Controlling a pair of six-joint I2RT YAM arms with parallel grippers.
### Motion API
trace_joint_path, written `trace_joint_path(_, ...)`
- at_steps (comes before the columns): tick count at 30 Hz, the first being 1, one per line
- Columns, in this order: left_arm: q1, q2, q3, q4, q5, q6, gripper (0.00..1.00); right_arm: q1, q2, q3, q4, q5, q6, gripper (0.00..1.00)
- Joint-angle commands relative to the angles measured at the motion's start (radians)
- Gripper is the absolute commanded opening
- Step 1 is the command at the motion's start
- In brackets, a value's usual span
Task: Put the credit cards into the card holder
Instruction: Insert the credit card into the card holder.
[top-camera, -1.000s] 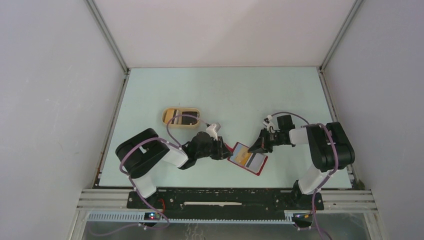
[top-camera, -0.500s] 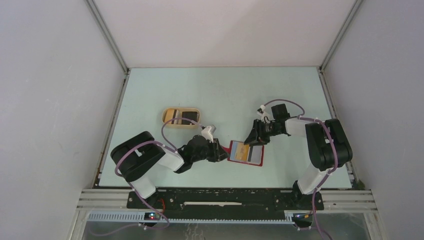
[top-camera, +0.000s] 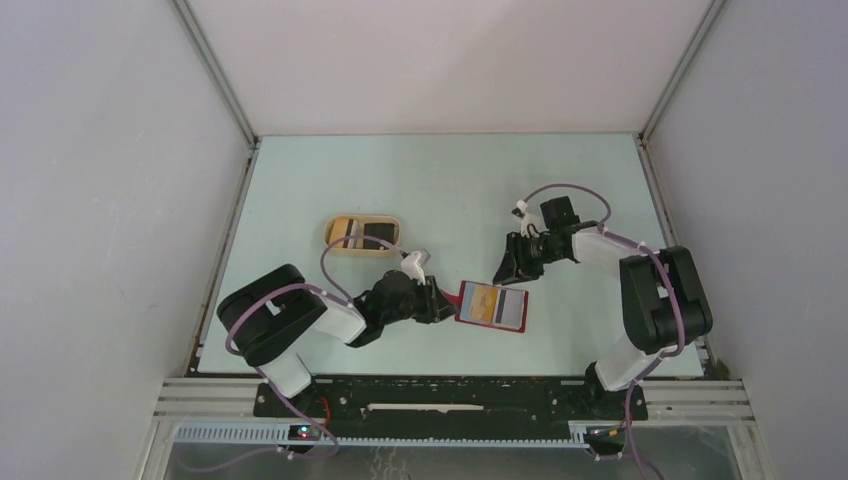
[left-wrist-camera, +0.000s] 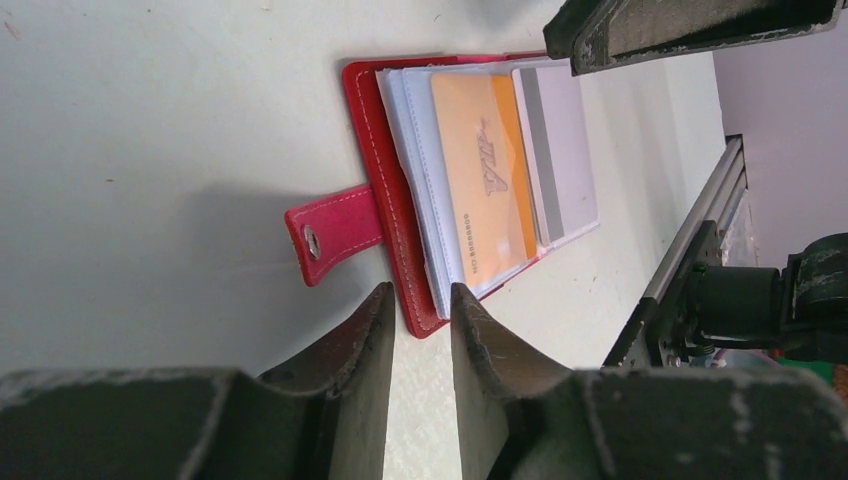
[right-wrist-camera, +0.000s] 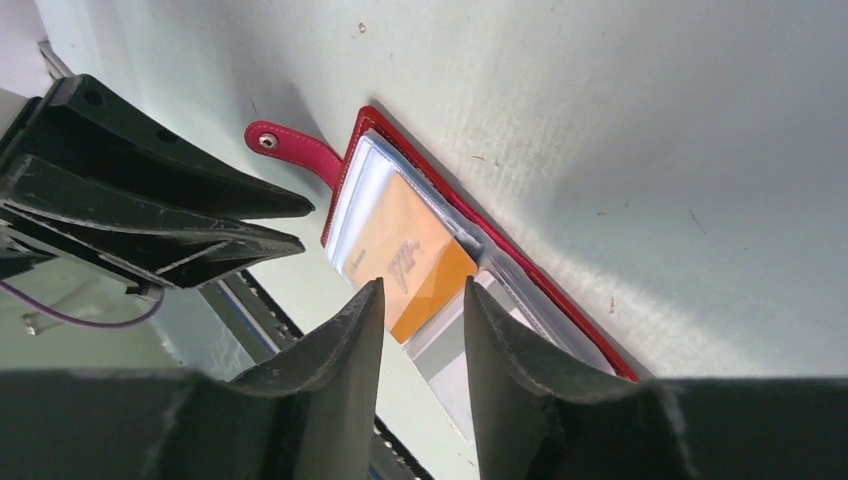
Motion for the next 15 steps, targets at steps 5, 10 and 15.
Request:
trace_joint_path(5, 0.004, -0.072, -0.031, 0.032, -0.047, 0.053, 0.32, 0.044, -0.072, 0.078, -0.174, 0.045, -0.280, 0.10)
trace_joint_path(10, 0.004, -0.061, -0.018, 0.026, -0.040, 0.070, 0.31, 0.106, 0.034, 0.144, -0.311, 0.102, -0.371, 0.02)
trace_joint_path(15, 0.003, -0.045, -0.012, 0.026, -0.029, 0.076, 0.31, 0.129, 0.091, 0.167, -0.313, 0.155, -0.350, 0.02)
